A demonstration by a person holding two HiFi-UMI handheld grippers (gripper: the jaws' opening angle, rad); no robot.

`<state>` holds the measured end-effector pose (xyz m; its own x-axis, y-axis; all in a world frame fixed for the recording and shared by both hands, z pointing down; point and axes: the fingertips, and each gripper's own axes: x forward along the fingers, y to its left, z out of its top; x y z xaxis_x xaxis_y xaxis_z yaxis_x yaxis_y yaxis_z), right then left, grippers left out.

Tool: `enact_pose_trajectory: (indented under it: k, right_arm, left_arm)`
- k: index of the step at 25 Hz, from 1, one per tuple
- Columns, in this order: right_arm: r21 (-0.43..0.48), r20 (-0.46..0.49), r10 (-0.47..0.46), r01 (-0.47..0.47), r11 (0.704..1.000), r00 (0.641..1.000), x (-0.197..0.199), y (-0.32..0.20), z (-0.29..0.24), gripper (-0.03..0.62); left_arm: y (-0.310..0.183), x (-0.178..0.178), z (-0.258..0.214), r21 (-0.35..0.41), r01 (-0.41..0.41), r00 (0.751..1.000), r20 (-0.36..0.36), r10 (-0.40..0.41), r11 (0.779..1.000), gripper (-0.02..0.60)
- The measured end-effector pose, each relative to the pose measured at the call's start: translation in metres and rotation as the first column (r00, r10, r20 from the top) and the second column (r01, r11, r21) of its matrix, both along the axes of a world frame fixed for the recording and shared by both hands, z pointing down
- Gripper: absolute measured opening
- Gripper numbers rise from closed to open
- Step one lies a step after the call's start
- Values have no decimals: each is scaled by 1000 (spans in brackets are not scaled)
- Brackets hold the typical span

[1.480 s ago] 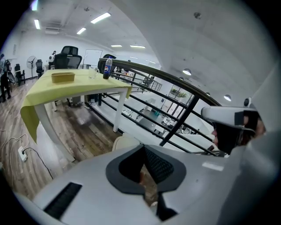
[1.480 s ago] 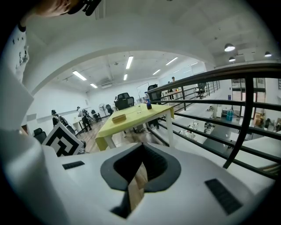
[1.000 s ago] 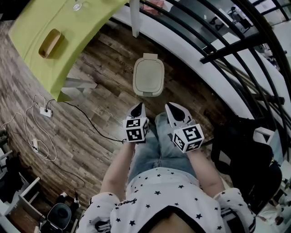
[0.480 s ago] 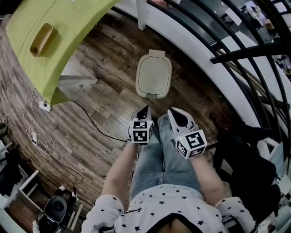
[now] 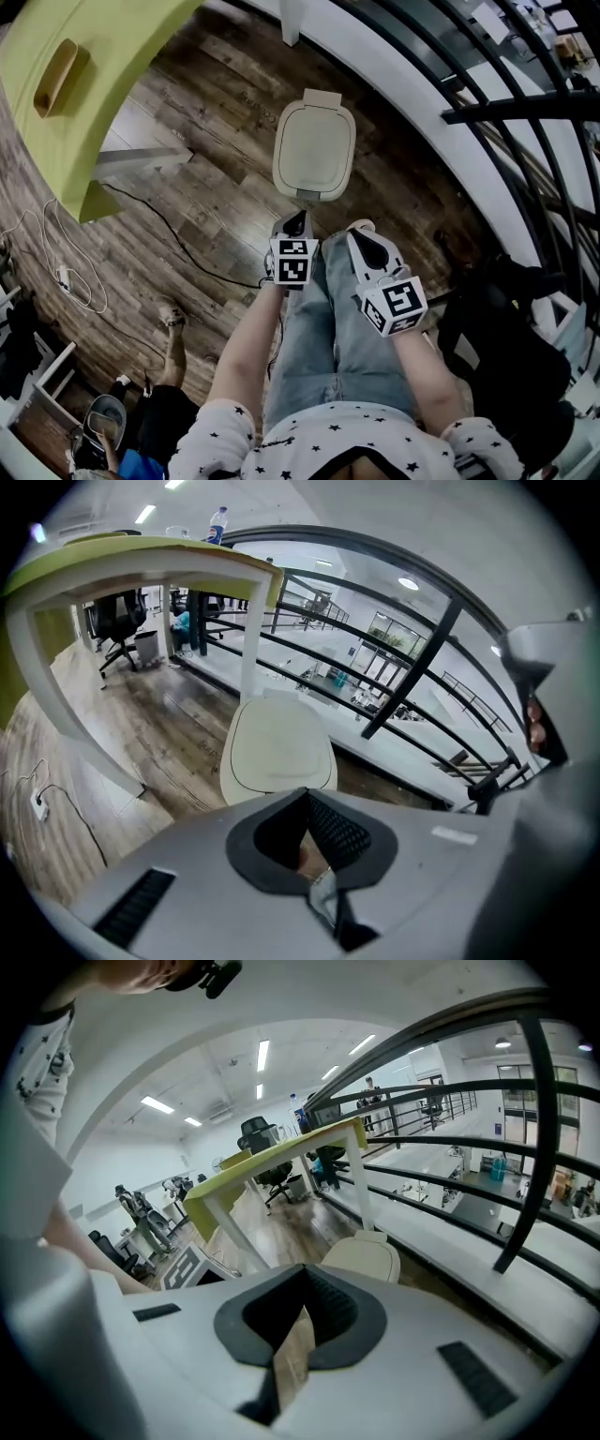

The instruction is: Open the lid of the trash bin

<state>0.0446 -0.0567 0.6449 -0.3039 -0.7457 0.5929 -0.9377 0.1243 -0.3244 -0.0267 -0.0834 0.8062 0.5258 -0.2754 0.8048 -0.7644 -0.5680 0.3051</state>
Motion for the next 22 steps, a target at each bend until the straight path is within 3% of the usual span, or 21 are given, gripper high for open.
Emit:
enact_pose_trajectory:
  k: [11,22]
  right_arm:
    - [-40,12,18,-18,999,1000,6,9,46,-6]
    - [-59,18,36,-35,998,999,17,12,65,-6]
  left_arm:
    - [-4,9,65,-45,31,999,30,-30,998,11]
    - [-8,19,101,-73,46,998,55,-42,996,11]
